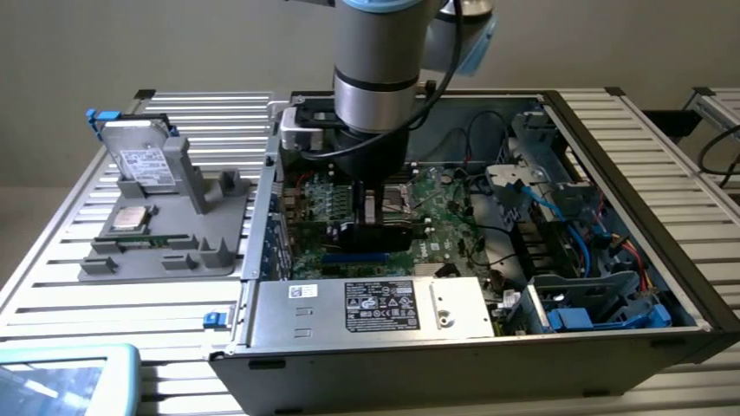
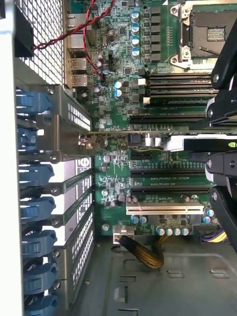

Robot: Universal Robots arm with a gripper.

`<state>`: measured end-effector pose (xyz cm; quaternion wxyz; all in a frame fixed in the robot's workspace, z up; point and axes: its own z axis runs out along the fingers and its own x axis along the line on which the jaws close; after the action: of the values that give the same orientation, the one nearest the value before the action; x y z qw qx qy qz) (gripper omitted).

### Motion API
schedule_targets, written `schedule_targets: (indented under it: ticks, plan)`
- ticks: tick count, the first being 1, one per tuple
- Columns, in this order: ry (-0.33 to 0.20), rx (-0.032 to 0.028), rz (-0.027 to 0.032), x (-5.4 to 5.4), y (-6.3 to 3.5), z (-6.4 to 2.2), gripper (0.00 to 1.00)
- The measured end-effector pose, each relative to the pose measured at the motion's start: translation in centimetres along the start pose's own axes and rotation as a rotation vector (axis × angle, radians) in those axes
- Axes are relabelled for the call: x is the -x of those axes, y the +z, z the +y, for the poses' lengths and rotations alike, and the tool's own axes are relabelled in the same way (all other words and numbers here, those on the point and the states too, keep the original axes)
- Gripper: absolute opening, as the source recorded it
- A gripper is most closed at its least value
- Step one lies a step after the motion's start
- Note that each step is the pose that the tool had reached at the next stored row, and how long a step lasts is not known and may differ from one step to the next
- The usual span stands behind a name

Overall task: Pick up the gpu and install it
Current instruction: 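Insert the gpu into the slot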

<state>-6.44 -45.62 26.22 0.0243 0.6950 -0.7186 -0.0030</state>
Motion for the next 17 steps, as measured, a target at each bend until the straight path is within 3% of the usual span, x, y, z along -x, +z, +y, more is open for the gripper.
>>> schedule_targets:
  ticks: [17]
  plan:
    - [0.001,-0.0029,0.0,0.08,0.07,0.34,0.27]
